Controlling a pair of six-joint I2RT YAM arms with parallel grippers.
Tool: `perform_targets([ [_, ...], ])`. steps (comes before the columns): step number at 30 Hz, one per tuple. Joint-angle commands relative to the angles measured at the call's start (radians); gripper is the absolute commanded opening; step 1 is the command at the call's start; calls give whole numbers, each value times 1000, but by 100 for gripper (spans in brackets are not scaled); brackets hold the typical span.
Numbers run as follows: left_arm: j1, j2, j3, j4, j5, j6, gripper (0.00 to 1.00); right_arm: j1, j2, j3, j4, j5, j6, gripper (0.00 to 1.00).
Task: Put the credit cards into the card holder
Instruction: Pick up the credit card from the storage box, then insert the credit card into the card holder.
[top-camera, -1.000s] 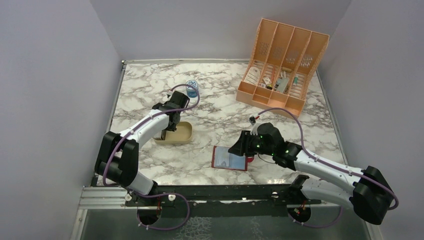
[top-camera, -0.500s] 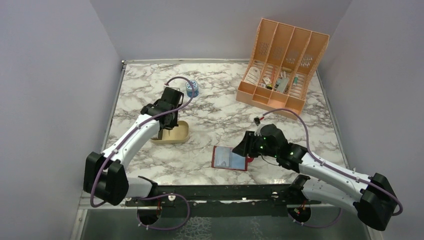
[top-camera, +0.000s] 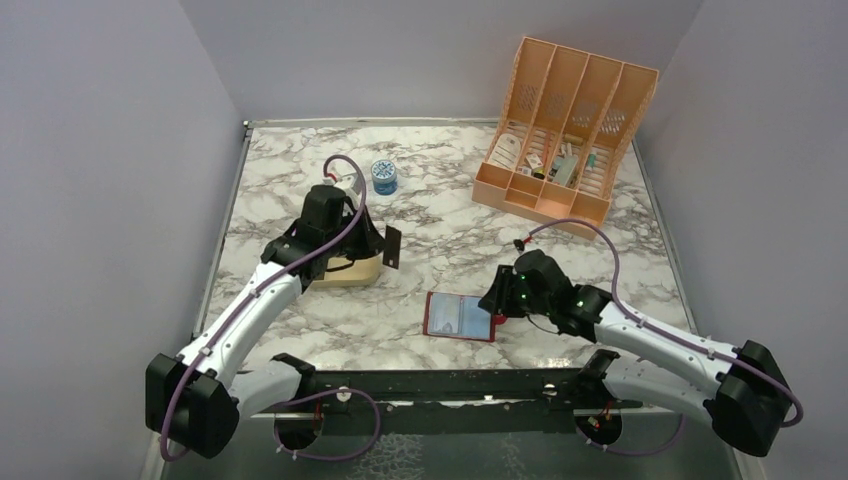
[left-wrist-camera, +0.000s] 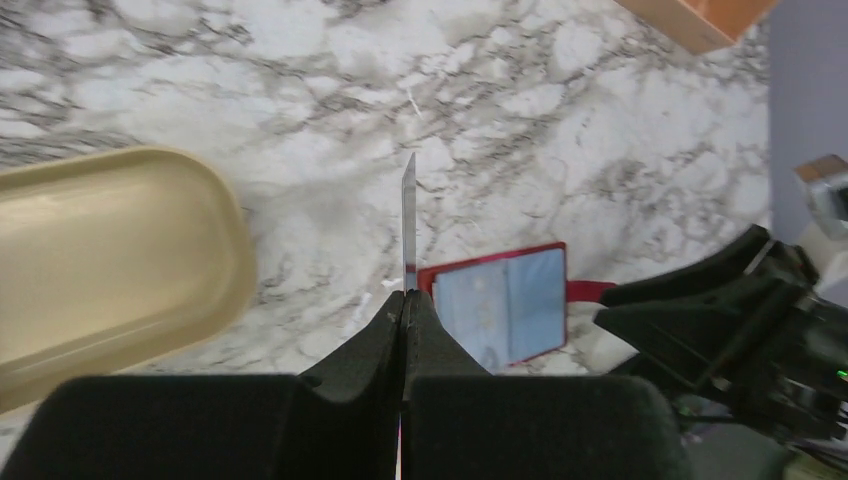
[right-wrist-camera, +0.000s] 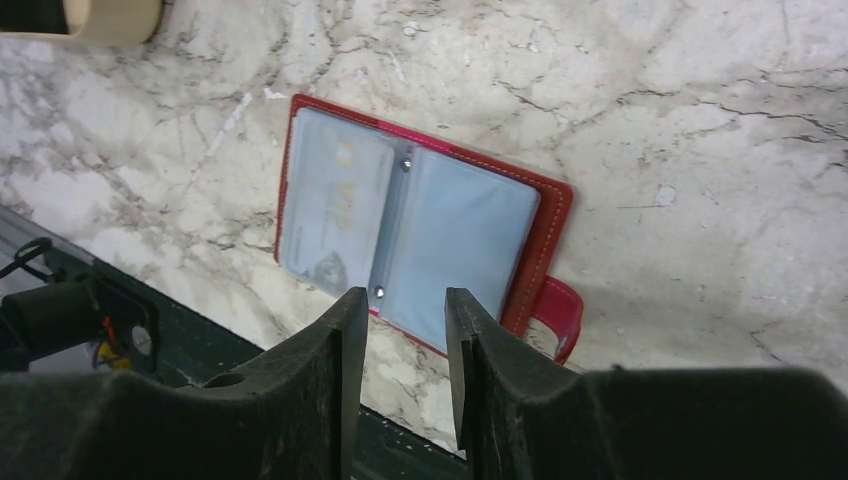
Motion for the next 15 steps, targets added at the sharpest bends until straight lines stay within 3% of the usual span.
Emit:
perform_targets([
  [1,0,-40,-110,238,213,-198,0,6,50,42,-33,78,-21,34],
  [15,-225,15,-319,574,157,-404,0,6,194,58,-22,123,-35,29],
])
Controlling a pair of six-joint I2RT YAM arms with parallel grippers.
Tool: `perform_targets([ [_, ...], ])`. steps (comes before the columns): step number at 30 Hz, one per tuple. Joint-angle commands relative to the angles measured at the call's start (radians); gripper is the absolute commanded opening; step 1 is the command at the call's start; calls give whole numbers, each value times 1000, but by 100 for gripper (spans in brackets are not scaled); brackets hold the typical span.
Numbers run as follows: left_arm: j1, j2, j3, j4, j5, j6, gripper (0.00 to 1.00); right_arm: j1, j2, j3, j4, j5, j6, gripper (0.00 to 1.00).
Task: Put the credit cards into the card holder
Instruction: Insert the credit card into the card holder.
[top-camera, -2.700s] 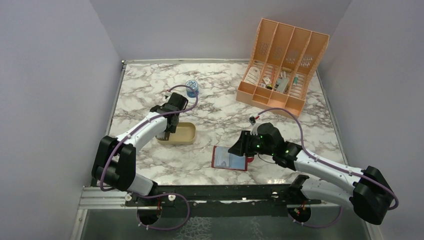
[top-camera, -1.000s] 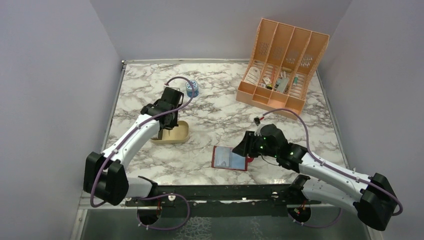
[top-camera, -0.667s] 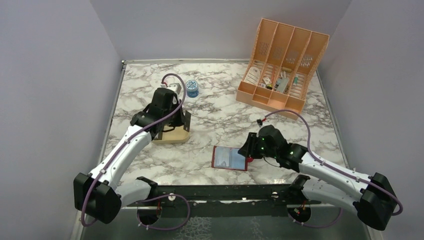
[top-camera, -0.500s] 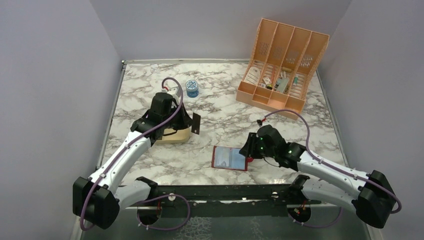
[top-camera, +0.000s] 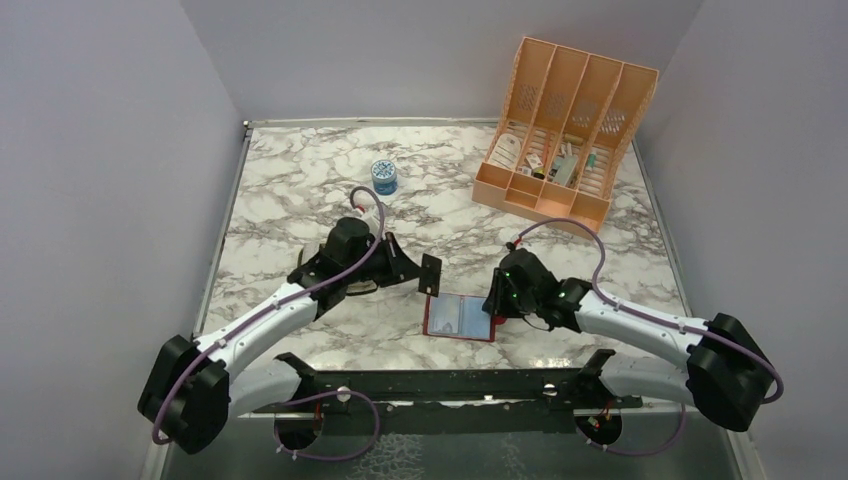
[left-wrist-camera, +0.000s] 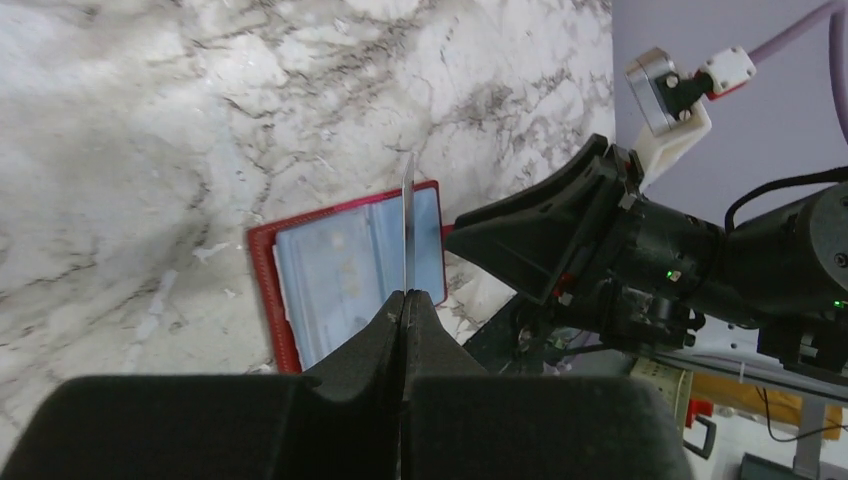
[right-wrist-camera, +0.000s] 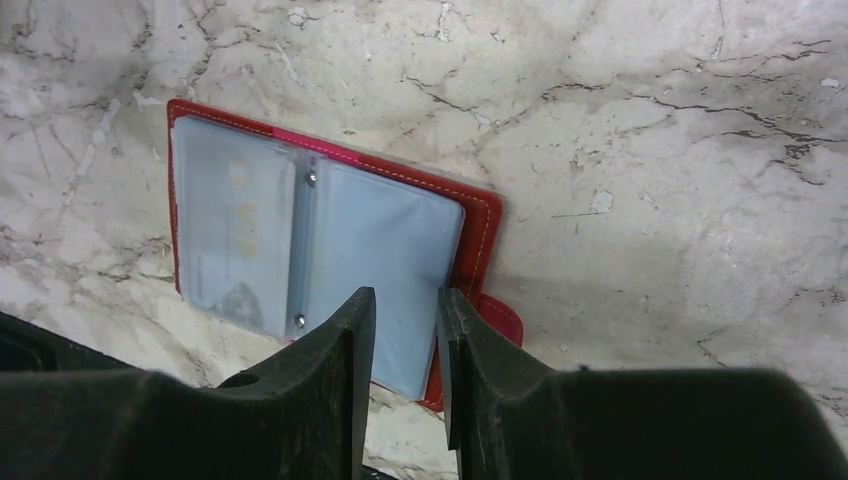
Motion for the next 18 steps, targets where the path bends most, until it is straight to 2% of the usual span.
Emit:
perform_targets([
  [1,-89,52,-24,163,-23,-74,0,6,26,30,-7,66,-9,29],
  [9,-198,188,-47,270,-52,-103,0,6,55,8,-2,88,-2,25],
  [18,-246,256,-54,277,-88,-97,0,6,36,-17,11,80,5,24],
])
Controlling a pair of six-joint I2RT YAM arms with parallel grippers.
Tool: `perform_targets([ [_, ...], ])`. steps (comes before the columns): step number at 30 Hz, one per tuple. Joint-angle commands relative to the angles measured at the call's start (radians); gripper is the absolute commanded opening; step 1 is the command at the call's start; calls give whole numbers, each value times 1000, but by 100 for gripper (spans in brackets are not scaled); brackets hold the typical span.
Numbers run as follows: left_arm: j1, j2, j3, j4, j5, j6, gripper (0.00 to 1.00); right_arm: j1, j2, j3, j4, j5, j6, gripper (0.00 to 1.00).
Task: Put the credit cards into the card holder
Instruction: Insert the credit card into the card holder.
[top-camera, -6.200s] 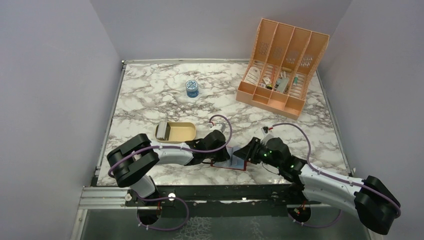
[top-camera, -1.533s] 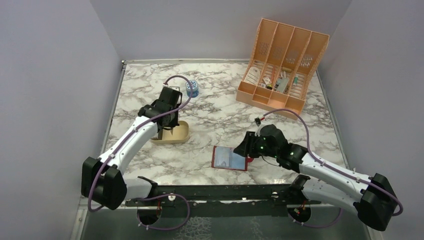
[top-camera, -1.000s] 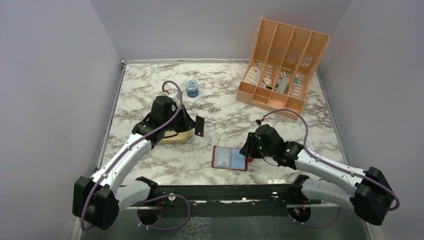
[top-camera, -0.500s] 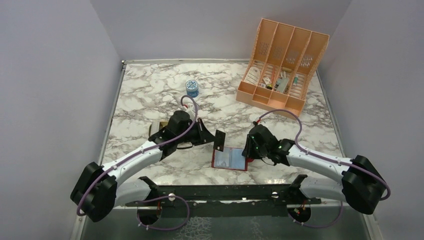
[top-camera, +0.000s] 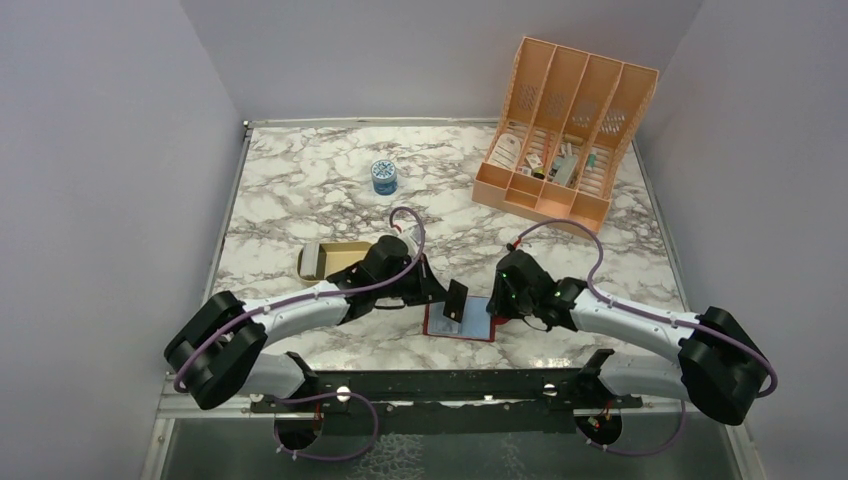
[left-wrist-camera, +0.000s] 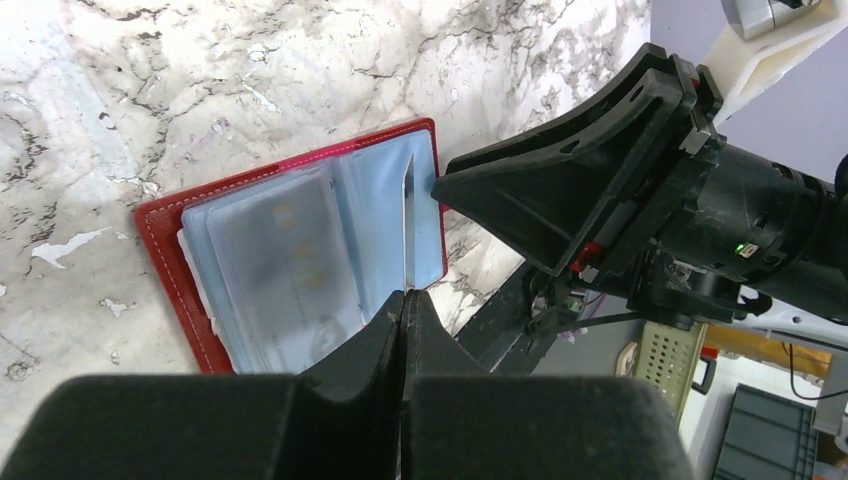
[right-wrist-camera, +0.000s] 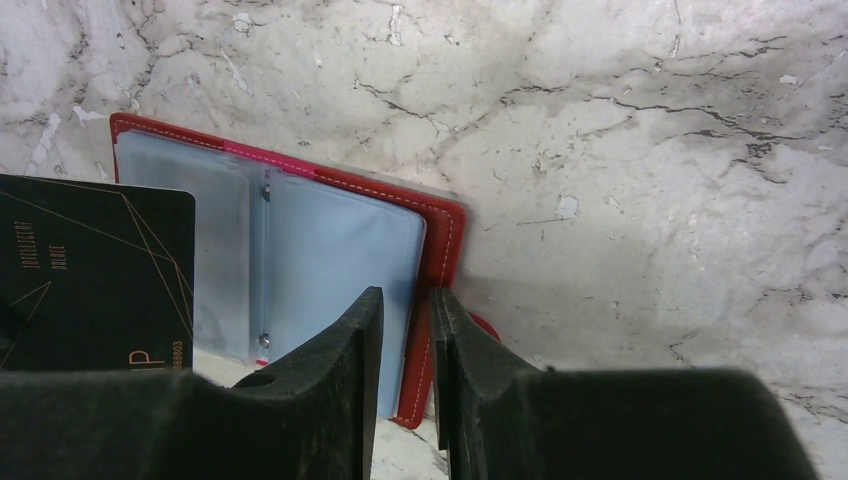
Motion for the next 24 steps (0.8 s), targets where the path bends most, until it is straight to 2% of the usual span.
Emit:
perform_targets([
  [1,-16,27,-12,50,-32,-2,0,6,-17,-18,12,33,5,24],
  [24,-67,89,-38,57,-94,-31,0,6,-40,-33,21,23,15,24],
])
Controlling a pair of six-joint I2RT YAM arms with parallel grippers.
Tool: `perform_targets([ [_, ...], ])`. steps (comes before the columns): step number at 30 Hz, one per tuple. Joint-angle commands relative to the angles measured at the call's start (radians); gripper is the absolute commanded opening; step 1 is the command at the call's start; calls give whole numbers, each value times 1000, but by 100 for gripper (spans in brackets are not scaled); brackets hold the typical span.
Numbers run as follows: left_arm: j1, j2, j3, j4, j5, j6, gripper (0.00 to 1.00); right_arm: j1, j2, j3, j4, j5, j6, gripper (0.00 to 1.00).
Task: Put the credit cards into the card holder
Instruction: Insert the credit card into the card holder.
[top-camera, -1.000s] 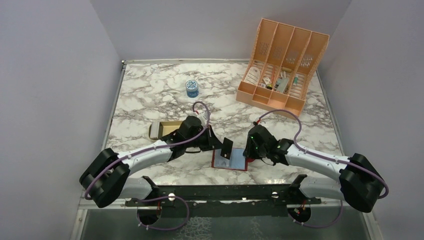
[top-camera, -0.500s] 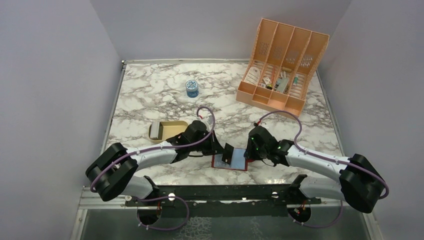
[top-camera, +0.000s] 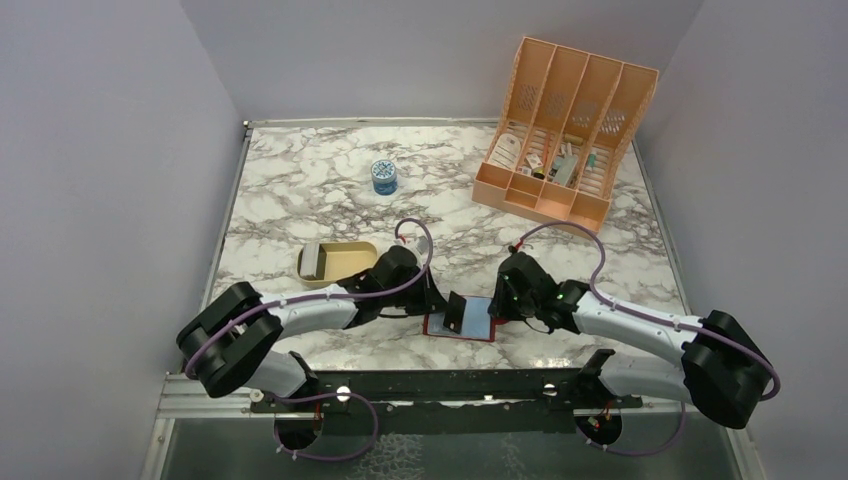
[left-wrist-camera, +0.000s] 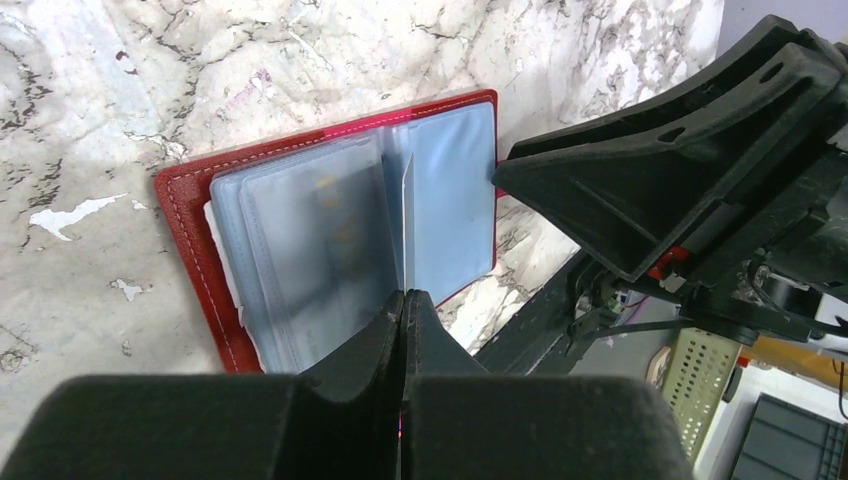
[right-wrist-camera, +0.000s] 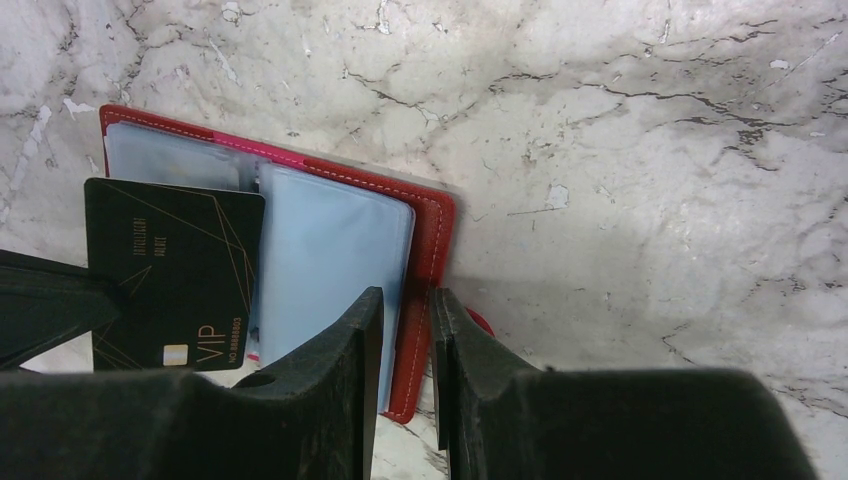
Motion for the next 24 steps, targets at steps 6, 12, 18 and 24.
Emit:
perform_targets([
  [6,-19,31,-12,38,-44,-29,0,6,-21,-13,20,24,18,24],
  [12,-29,50,-7,45,-46,-37,0,6,-18,-19,28,9,26,24],
  [18,-53,69,-9,72,-73,-57,0,6,-22,-43,49,-32,61,24],
  [24,-73,75,-15,77,-136,-56,0,6,-29,-54,56,-39,70,24],
])
